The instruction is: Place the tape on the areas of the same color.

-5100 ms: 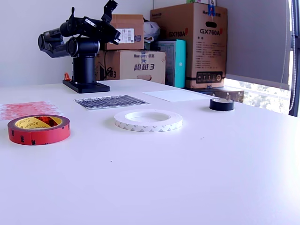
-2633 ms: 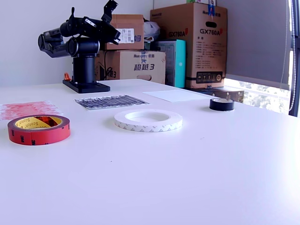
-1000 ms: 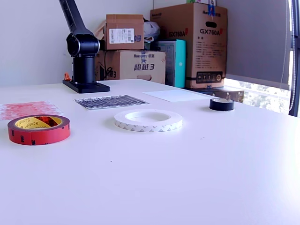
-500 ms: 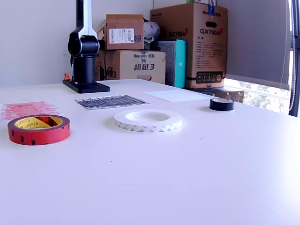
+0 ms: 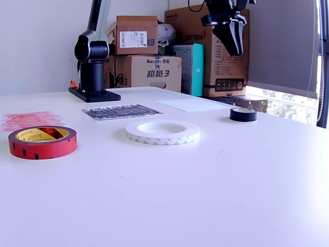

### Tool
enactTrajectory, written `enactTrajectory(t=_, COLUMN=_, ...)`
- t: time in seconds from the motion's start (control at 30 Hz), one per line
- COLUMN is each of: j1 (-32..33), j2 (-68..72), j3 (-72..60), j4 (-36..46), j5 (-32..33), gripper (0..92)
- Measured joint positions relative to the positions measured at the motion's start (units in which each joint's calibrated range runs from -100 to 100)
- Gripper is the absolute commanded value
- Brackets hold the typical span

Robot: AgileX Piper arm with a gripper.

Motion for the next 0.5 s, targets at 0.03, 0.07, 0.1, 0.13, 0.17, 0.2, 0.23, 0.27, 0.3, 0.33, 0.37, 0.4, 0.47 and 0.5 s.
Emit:
enactTrajectory(t=0.03, j1=-0.17, j2=0.63, j3=0.01, j4=-0.7, j5=0.29, gripper=24.5)
enactTrajectory(t=0.07, j1=-0.4, j2=1.32, j3=0.01, j4=-1.06, j5=0.72, gripper=26.2)
enactTrajectory(t=0.1, j1=-0.58, j2=1.68, j3=0.01, j4=-1.24, j5=0.99, gripper=28.0)
enactTrajectory(t=0.13, j1=-0.82, j2=2.23, j3=0.01, j4=-1.24, j5=1.24, gripper=30.1)
enactTrajectory(t=0.17, j1=-1.03, j2=2.66, j3=0.01, j4=-1.24, j5=1.6, gripper=32.5)
enactTrajectory(t=0.2, j1=-1.13, j2=3.13, j3=0.01, j4=-1.37, j5=1.98, gripper=35.0)
enactTrajectory(t=0.23, j1=-1.13, j2=3.41, j3=0.01, j4=-1.37, j5=2.49, gripper=37.6)
enactTrajectory(t=0.27, j1=-1.13, j2=3.55, j3=0.01, j4=-1.37, j5=2.96, gripper=40.1)
enactTrajectory(t=0.3, j1=-1.13, j2=3.55, j3=0.01, j4=-1.37, j5=3.46, gripper=42.5)
enactTrajectory(t=0.33, j1=-1.13, j2=3.55, j3=0.01, j4=-1.37, j5=3.88, gripper=44.4)
enactTrajectory(t=0.37, j1=-1.13, j2=3.55, j3=0.01, j4=-1.37, j5=4.2, gripper=46.0)
enactTrajectory(t=0.4, j1=-1.13, j2=3.55, j3=0.01, j4=-1.37, j5=4.8, gripper=47.2)
enactTrajectory(t=0.47, j1=-1.13, j2=3.55, j3=0.01, j4=-1.37, j5=5.36, gripper=48.5)
enactTrajectory(t=0.5, j1=-1.13, j2=3.55, j3=0.01, j4=-1.37, j5=5.56, gripper=48.6)
